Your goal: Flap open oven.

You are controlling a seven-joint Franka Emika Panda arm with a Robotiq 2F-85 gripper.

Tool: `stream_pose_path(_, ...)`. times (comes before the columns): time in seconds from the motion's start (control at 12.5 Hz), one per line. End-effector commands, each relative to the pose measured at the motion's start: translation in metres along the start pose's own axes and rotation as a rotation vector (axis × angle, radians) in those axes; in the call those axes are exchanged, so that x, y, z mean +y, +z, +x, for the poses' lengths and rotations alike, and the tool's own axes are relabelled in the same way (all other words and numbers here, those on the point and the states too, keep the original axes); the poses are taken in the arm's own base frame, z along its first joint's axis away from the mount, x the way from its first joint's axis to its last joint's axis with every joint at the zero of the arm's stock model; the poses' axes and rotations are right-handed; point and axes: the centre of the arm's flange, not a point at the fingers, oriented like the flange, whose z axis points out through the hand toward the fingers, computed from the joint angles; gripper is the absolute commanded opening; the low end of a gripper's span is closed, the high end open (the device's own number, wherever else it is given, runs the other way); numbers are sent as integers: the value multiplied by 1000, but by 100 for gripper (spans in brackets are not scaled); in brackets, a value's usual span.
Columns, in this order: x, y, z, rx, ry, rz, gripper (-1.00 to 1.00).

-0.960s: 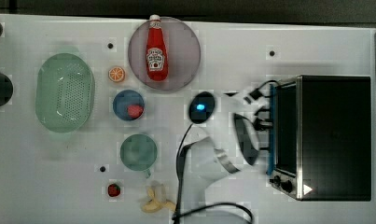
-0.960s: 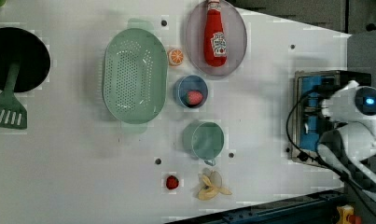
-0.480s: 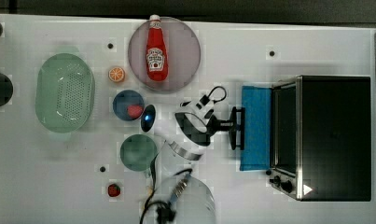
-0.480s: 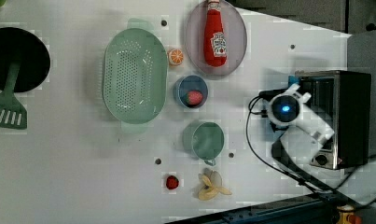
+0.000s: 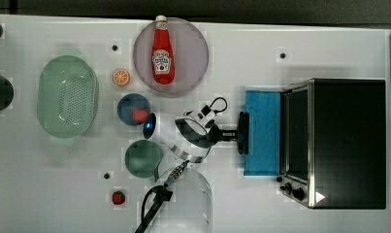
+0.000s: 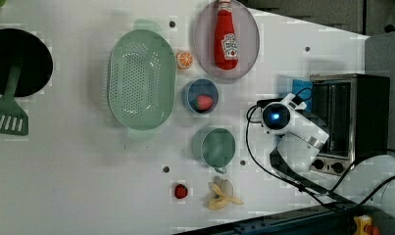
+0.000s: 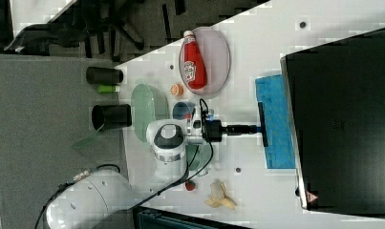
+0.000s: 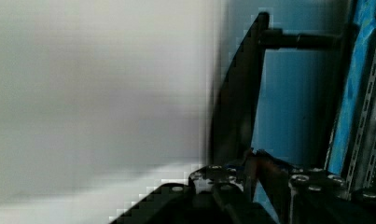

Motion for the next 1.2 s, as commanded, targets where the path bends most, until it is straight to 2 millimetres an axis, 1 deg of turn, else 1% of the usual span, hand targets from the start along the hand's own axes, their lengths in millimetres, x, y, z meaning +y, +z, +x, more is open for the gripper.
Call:
stream_pose_path(0.08, 13, -5, 23, 42, 97, 13, -65)
stream_pose_path(0.24, 17, -29, 38, 80, 157, 99, -65)
stream_pose_path(0.32, 19, -43, 41, 70, 216, 167, -65)
stream_pose_path(0.4, 25, -58, 45, 33, 302, 237, -65)
stream_pose_path(0.48, 36, -73, 48, -15, 398, 305, -65)
stream_pose_path(0.56, 52, -89, 51, -56, 497, 375, -65)
stream_pose_path(0.72, 92, -124, 57, -132, 697, 530, -65)
stream_pose_path(0.88, 137, -160, 54, -203, 846, 666, -65)
stream_pose_path(1.04, 183, -193, 44, -225, 916, 732, -65)
stream_pose_path(1.2, 236, -221, 30, -216, 962, 756, -65)
